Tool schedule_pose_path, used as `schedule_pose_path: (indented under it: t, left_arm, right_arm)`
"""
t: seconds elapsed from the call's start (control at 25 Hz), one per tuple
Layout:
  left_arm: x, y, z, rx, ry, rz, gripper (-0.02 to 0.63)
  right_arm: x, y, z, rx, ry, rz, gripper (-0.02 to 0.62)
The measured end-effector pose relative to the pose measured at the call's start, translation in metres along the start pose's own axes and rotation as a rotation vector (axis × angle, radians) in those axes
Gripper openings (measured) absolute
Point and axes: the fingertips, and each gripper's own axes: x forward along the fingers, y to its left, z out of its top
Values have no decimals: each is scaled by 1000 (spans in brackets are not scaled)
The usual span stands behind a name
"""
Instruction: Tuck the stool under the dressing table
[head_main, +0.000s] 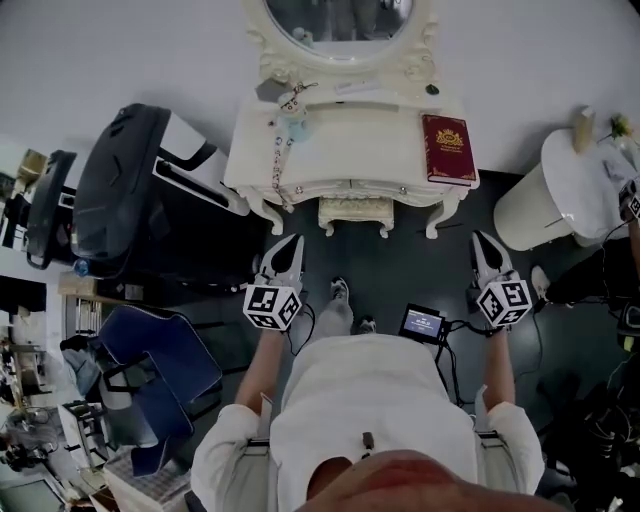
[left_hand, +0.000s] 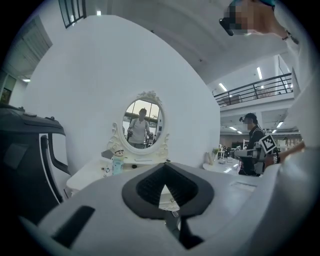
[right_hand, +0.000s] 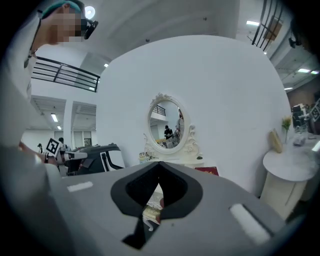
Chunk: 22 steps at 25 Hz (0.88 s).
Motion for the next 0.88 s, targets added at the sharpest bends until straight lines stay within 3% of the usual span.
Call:
schedule_pose_path:
  t: [0.16,0.36,0.64,0.88]
  left_arm:
    - [-18,-13,23,-11,-33,0,8]
    - [-32,-26,48,19,-49,-21,8]
    - [-51,-32,78,25,-84,-125,8]
    - [-79,-27,76,19,-65,-209,8]
  right_arm:
    - [-31,15,40,137,-89,30,8]
    - [-42,62,64,208,-133,56,8]
    - [-7,167,68,272,-115,125,6]
    - [36,255,53,296,-93,168,8]
